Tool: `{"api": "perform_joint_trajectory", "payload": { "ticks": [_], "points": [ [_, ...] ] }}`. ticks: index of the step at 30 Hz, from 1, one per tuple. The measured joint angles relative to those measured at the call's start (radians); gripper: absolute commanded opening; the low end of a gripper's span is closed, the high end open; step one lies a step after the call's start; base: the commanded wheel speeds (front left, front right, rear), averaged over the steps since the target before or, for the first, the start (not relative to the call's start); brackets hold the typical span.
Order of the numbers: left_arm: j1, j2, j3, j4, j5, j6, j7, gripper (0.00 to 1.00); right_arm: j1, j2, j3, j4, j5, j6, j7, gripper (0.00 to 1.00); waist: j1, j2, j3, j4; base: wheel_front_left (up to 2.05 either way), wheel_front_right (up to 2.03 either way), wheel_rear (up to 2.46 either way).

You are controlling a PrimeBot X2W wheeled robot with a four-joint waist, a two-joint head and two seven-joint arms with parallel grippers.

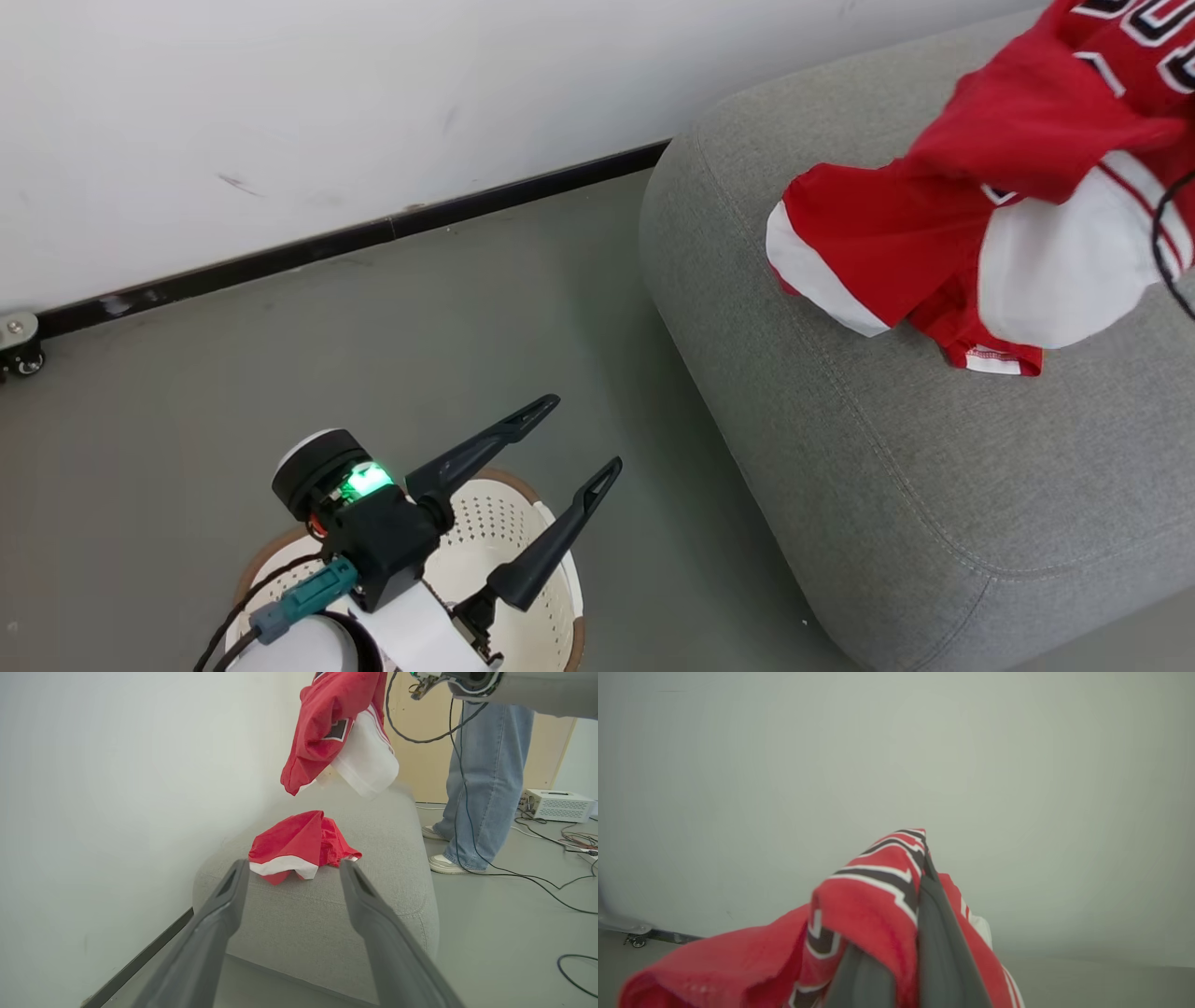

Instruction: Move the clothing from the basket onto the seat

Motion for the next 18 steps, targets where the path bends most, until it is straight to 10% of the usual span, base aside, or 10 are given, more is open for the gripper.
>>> {"api": "perform_joint_trajectory", "payload": {
  "ticks": [18],
  "points": [
    [-0.06,0.019,0.008,-0.03,0.002,0.0,0.03,1.0,0.001,-0.084,-0.147,0.175,0.057,0.0,0.005,0.0,0.0,0.0,0.099,-0.006,0.0,0.0,0.0]
  ]
}}
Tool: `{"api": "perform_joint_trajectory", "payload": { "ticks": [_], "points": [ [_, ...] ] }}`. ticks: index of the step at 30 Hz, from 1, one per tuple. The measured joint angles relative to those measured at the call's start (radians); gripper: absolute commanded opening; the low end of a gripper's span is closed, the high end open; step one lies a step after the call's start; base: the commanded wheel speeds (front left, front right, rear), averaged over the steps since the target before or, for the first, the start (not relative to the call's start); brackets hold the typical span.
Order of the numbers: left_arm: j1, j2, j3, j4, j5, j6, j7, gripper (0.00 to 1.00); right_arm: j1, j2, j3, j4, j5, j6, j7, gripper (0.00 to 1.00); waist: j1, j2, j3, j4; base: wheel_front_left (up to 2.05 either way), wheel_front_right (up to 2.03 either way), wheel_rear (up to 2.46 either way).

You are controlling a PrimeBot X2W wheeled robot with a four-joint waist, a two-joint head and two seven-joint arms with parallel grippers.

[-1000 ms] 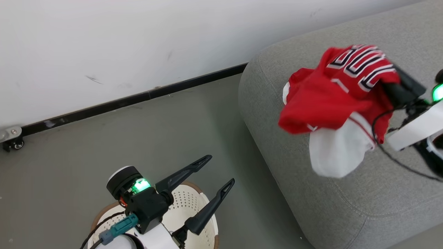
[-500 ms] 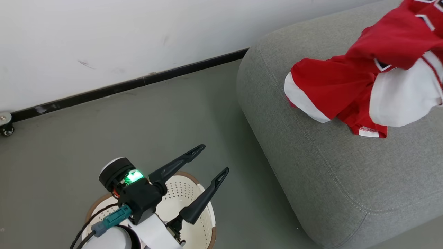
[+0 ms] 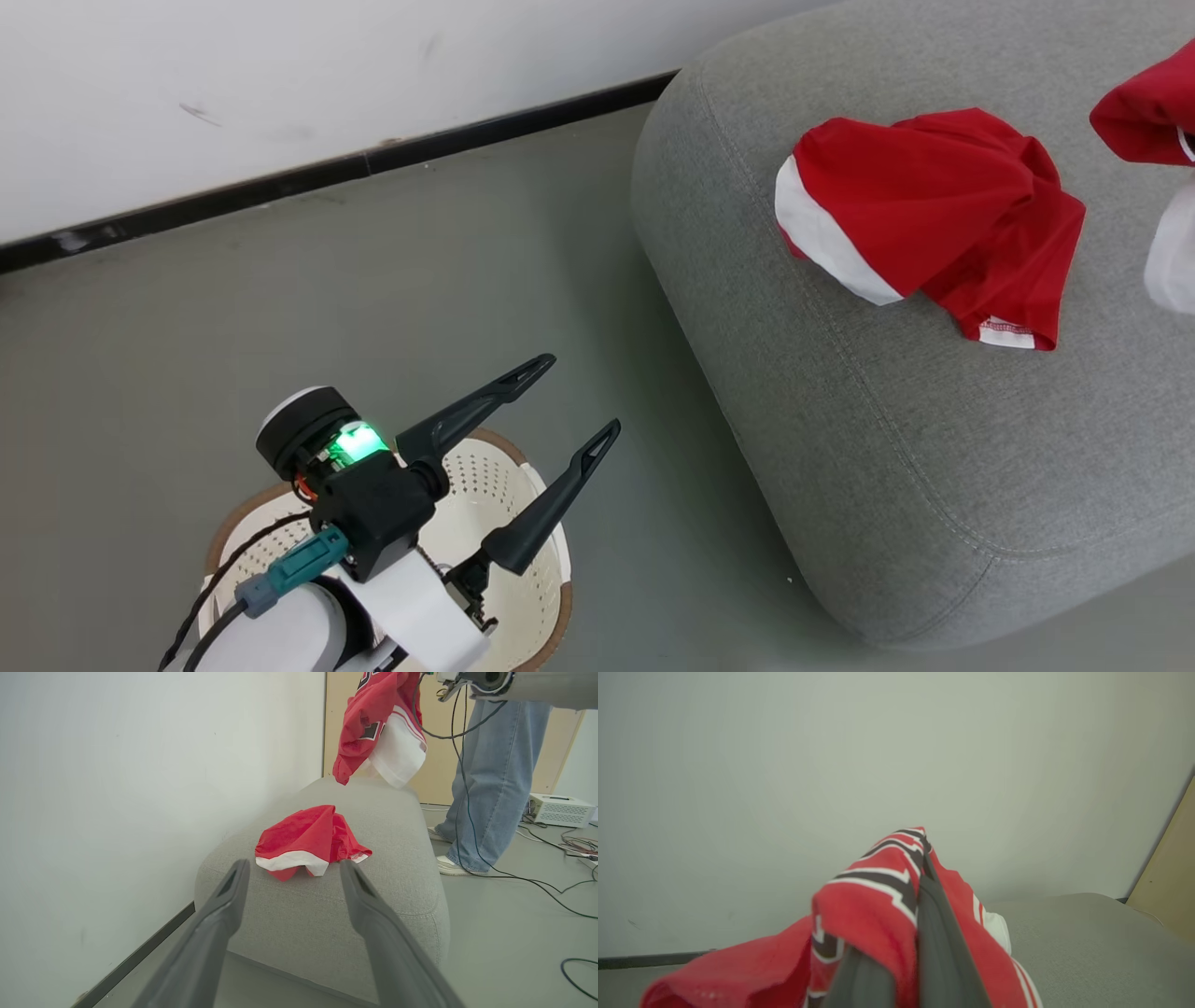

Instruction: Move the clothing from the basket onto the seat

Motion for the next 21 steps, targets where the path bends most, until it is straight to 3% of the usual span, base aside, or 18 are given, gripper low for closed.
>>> {"api": "perform_joint_trajectory", "payload": {
  "ticks": [9,21],
  "points": [
    [-0.038,0.006,-0.001,-0.022,0.011,0.0,0.019,1.0,0.034,0.126,0.023,0.056,0.01,0.0,-0.04,0.0,0.0,0.0,0.06,0.006,0.0,0.0,0.0],
    [-0.086,0.01,0.0,-0.036,0.023,0.0,0.044,1.0,0.045,0.232,0.069,0.118,-0.007,0.0,-0.07,0.0,0.0,0.0,0.128,0.018,0.0,0.0,0.0]
  ]
}}
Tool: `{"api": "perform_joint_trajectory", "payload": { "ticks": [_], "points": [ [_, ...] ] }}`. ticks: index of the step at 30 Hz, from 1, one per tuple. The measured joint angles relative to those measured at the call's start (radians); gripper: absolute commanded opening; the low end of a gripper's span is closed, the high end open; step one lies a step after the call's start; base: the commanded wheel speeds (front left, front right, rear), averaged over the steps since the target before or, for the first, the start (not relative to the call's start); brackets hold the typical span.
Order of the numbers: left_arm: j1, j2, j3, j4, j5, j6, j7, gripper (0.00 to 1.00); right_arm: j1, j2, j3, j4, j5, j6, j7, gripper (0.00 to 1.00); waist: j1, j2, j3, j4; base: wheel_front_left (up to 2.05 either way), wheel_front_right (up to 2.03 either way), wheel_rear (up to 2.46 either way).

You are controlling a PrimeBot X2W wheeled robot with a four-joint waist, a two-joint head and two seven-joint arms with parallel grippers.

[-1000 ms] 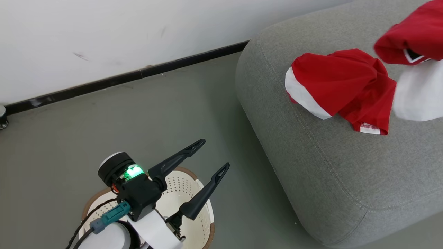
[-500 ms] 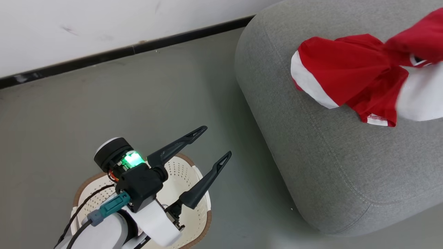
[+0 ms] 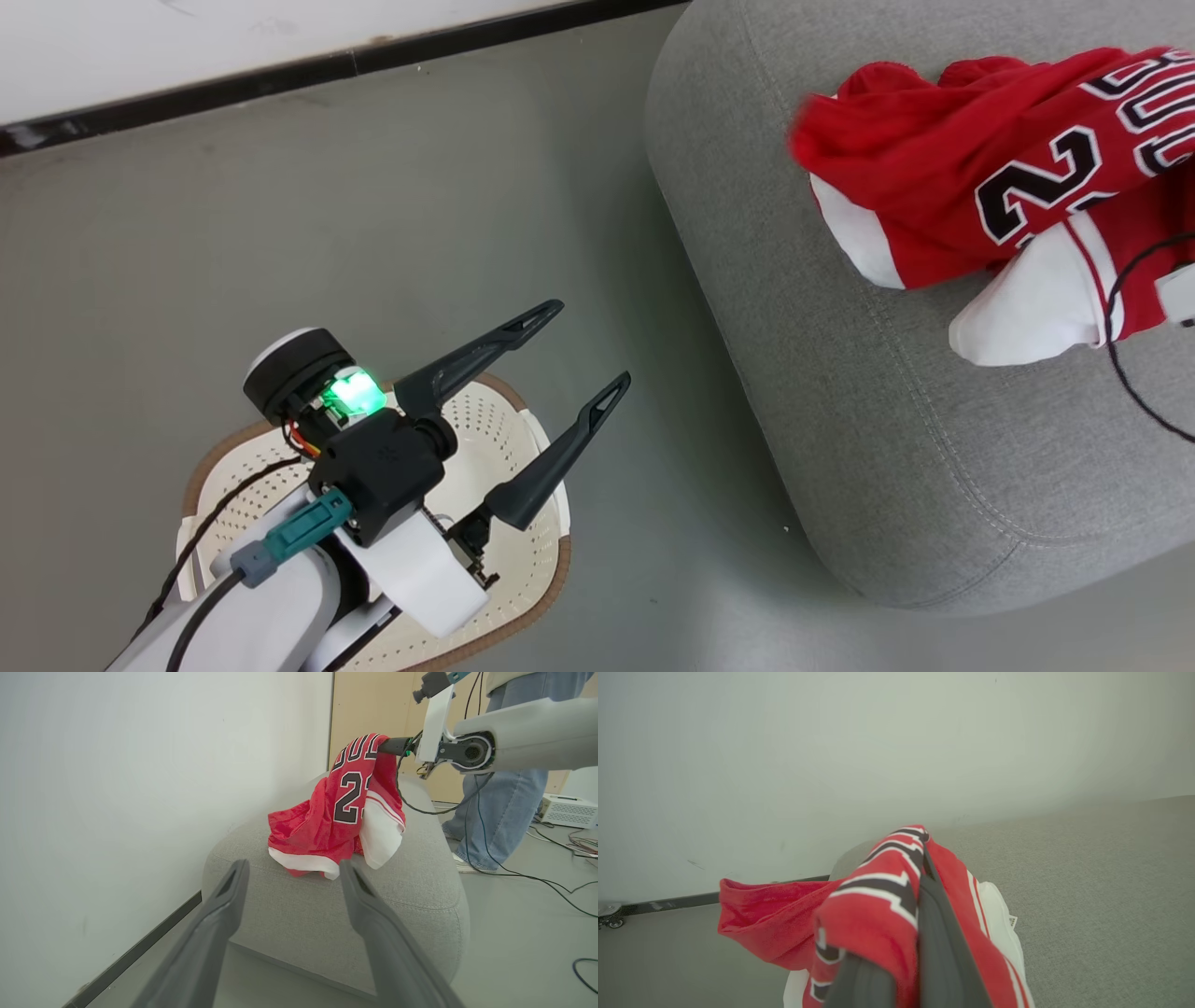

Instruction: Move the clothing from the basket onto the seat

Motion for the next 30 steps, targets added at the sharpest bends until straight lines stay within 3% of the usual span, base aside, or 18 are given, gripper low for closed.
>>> {"api": "perform_joint_trajectory", "payload": {
  "ticks": [10,30],
  "points": [
    [-0.042,0.005,0.002,0.001,0.003,0.0,0.004,1.0,0.007,0.063,0.043,0.061,-0.023,0.0,-0.017,0.0,0.0,0.0,0.049,0.004,0.0,0.0,0.0],
    [-0.077,0.024,0.003,0.023,0.005,0.0,0.008,1.0,0.007,0.094,0.078,0.186,-0.039,0.0,-0.031,0.0,0.0,0.0,0.099,-0.003,0.0,0.0,0.0]
  ]
}}
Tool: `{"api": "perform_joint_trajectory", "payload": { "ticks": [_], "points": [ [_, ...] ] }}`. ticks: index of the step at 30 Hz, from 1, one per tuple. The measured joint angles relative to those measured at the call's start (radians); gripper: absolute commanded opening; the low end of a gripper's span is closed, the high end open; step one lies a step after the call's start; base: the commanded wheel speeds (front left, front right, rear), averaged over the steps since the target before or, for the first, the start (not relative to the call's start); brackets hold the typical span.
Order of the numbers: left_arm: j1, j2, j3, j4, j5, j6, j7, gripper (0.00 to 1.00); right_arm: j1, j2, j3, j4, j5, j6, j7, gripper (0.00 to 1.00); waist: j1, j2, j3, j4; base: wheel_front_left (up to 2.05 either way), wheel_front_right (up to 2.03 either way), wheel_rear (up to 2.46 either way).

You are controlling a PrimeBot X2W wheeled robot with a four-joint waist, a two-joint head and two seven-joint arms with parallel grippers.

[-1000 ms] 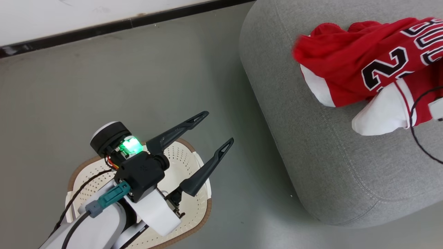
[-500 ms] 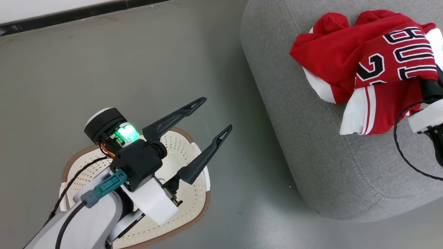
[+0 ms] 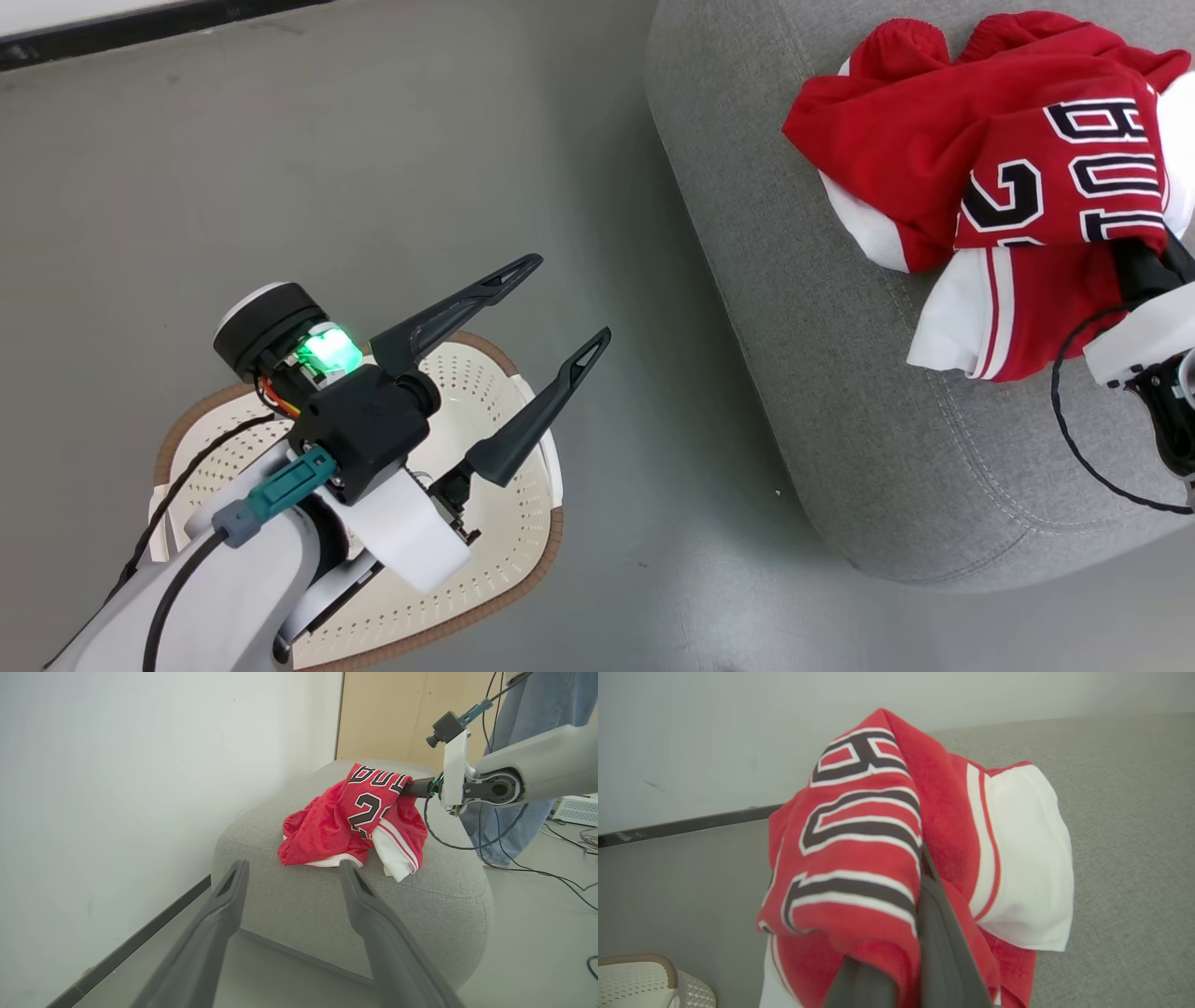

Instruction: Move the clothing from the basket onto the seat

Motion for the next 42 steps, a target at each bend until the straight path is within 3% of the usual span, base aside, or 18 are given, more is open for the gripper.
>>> {"api": "perform_joint_trajectory", "payload": {
  "ticks": [10,11,13,14,15,16,17,42],
  "points": [
    [0.0,0.001,-0.001,0.02,0.0,0.0,-0.01,1.0,0.013,-0.004,0.0,0.049,0.001,0.0,-0.003,0.0,0.0,0.0,-0.005,-0.01,0.0,0.0,0.0],
    [0.0,0.001,-0.001,0.022,0.0,0.0,-0.011,1.0,0.013,-0.005,-0.002,0.051,0.002,0.0,-0.003,0.04,0.0,0.0,-0.005,-0.012,0.0,0.0,0.0],
    [0.0,0.001,-0.001,0.026,0.0,0.0,-0.018,1.0,0.013,-0.009,-0.004,0.053,0.003,0.0,-0.01,0.34,0.0,0.0,-0.008,-0.014,0.0,0.0,0.0],
    [0.0,0.002,-0.002,0.028,0.0,0.0,-0.018,1.0,0.013,-0.01,-0.004,0.053,0.003,0.0,-0.012,0.44,0.0,0.0,-0.009,-0.016,0.0,0.0,0.0],
    [0.0,0.002,-0.002,0.029,0.0,0.0,-0.018,1.0,0.013,-0.01,-0.005,0.053,0.004,0.0,-0.013,0.62,0.0,0.0,-0.01,-0.017,0.0,0.0,0.0],
    [0.0,0.003,-0.003,0.031,0.0,0.0,-0.018,1.0,0.013,-0.01,-0.005,0.052,0.005,0.0,-0.013,0.93,0.0,0.0,-0.011,-0.019,0.0,0.0,0.0],
    [0.0,0.003,-0.003,0.033,0.0,0.0,-0.018,1.0,0.013,-0.01,-0.005,0.052,0.005,0.0,-0.013,1.0,0.0,0.0,-0.012,-0.02,0.0,0.0,0.0],
    [0.001,0.011,-0.007,0.056,-0.003,0.0,-0.04,1.0,0.156,-0.022,0.025,-0.039,0.012,0.0,-0.038,1.0,0.0,0.0,-0.045,-0.074,0.0,0.0,0.0]
  ]
}}
